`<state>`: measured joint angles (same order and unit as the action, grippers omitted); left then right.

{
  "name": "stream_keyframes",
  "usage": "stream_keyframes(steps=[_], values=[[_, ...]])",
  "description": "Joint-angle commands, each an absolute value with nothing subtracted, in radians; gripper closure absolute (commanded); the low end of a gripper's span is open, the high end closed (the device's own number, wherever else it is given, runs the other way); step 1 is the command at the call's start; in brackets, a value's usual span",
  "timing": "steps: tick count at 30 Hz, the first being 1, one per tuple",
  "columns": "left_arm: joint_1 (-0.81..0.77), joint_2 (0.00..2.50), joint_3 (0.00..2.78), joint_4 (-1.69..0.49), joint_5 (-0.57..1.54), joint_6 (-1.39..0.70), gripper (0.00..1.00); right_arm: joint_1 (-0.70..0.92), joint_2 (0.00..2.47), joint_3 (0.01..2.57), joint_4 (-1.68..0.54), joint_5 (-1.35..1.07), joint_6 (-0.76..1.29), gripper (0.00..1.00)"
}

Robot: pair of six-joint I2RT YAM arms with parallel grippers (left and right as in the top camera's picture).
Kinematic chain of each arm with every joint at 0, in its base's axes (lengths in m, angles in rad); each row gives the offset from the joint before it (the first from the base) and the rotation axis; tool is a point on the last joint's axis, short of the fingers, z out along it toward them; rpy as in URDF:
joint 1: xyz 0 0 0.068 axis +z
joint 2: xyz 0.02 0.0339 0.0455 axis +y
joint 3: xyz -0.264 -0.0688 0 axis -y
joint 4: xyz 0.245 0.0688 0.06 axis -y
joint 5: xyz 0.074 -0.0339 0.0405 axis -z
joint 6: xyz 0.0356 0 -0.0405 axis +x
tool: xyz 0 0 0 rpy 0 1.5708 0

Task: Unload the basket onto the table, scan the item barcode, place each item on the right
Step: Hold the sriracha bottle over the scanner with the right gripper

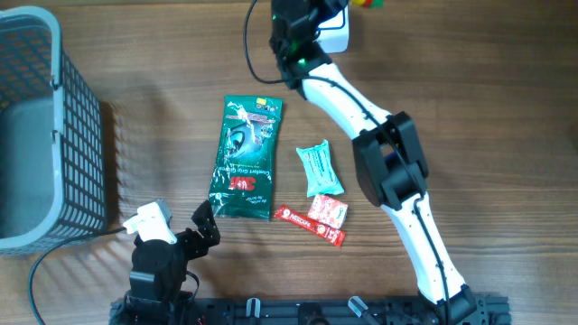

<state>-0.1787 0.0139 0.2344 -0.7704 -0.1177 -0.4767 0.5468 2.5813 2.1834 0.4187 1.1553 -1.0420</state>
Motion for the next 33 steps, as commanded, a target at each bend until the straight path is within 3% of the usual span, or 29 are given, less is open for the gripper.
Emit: stream_keyframes(steps=[1,17,25,33], values=[[-0.186,0.009,0.228,-0.769,-0.112,-0.476,0.0,0.559,2.611,2.209,0.333,1.234,-1.186,0.31],[-0.186,0.009,0.228,-0.769,-0.112,-0.476,0.0,0.58,2.672,2.208,0.249,0.855,-1.111,0.3],[-0.186,0.009,0.228,-0.769,-0.112,-0.476,0.0,0.565,2.681,2.208,0.287,0.941,-1.199,0.31],[-0.186,0.009,0.228,-0.769,-0.112,-0.476,0.0,0.315,2.391,2.208,-0.007,1.059,-0.92,0.37]])
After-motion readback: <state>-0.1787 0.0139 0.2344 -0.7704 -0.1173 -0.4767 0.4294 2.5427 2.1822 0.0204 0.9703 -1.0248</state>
